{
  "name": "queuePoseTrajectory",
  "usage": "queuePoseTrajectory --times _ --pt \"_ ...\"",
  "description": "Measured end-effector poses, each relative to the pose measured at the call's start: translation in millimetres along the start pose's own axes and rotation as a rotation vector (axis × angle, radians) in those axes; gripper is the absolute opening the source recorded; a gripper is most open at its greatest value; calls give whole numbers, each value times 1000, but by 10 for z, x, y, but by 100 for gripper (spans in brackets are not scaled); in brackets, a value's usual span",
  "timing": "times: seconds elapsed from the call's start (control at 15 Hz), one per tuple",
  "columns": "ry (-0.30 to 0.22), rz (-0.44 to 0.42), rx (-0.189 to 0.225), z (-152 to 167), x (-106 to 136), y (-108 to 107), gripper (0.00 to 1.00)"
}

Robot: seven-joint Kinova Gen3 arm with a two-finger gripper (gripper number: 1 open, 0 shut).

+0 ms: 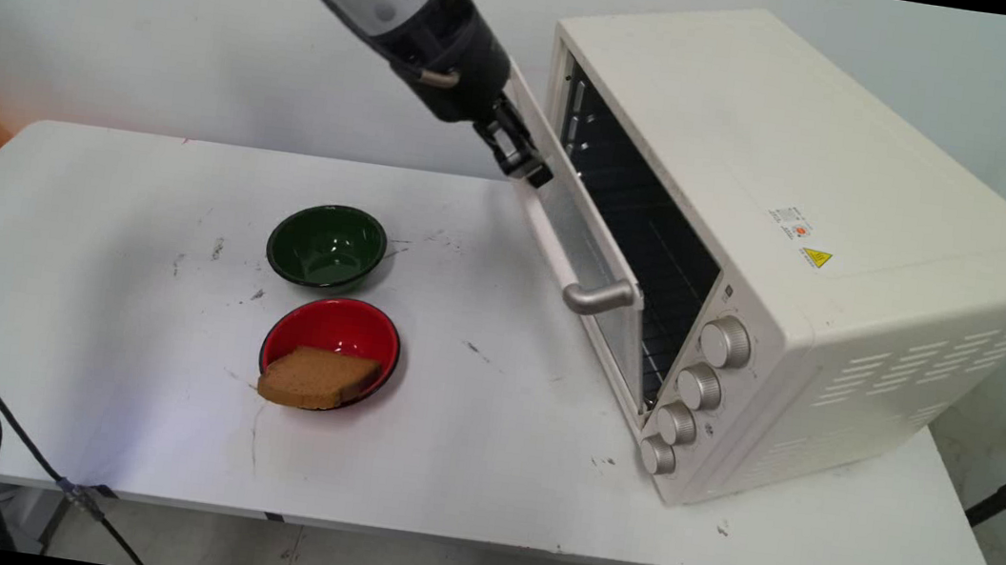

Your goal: Open the oven

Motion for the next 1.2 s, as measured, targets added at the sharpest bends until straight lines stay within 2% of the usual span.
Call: queuePoseTrajectory --times 0.67,1.2 --pt "36 27 -6 -15 -618 -69 0" --pt "68 65 -19 152 -1128 -155 0"
